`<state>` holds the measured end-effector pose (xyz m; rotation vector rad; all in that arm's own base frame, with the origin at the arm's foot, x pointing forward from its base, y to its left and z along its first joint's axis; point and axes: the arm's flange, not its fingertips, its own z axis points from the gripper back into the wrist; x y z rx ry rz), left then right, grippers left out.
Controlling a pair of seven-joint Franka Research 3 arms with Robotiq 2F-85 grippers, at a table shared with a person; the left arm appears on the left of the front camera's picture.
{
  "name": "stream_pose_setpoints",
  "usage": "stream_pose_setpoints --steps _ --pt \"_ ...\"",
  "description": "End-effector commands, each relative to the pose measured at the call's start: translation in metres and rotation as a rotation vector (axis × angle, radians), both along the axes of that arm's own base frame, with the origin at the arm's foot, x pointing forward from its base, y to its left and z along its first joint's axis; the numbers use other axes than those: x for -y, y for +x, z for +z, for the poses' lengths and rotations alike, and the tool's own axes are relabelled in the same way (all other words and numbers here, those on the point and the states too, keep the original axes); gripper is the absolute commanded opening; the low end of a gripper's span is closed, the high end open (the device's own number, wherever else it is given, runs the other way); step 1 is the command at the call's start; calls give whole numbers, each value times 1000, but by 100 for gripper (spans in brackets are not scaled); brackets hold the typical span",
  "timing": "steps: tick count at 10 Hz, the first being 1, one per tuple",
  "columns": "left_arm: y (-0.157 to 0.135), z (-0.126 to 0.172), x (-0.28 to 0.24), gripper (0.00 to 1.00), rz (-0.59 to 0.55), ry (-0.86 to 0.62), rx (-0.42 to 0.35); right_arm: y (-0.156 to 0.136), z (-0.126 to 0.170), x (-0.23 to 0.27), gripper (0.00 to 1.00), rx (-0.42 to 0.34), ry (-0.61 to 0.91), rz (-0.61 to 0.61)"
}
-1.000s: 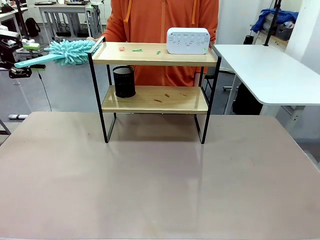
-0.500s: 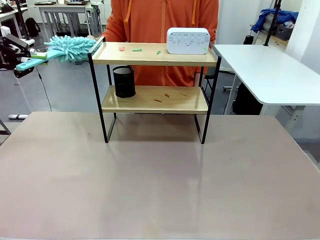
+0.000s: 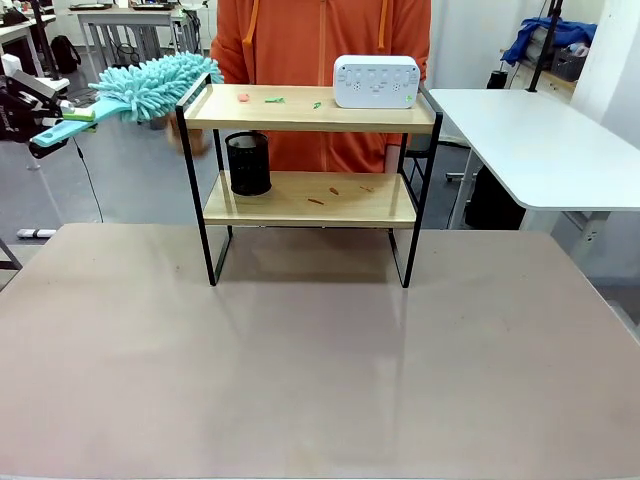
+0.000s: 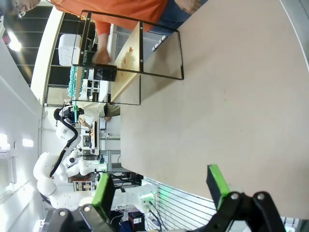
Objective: Clean the shelf.
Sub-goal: Pick up the Duster from the human.
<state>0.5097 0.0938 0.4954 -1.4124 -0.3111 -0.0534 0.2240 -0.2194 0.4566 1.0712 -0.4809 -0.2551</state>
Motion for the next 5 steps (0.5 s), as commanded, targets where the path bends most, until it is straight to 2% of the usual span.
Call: stream_pose_setpoints --steps 1,2,3,4,5 --pt "-16 3 -1 0 -3 12 50 1 -1 -3 100 32 1 2" --pt "-34 7 -14 0 0 36 88 1 -1 -3 100 32 1 2" --pt "-74 13 -43 0 -1 103 164 1 -1 -3 100 32 1 2" --pt "-105 14 -65 0 -19 146 198 1 -1 -3 100 32 1 2" --pt "-142 8 -86 0 -65 191 190 1 -1 -3 100 32 1 2"
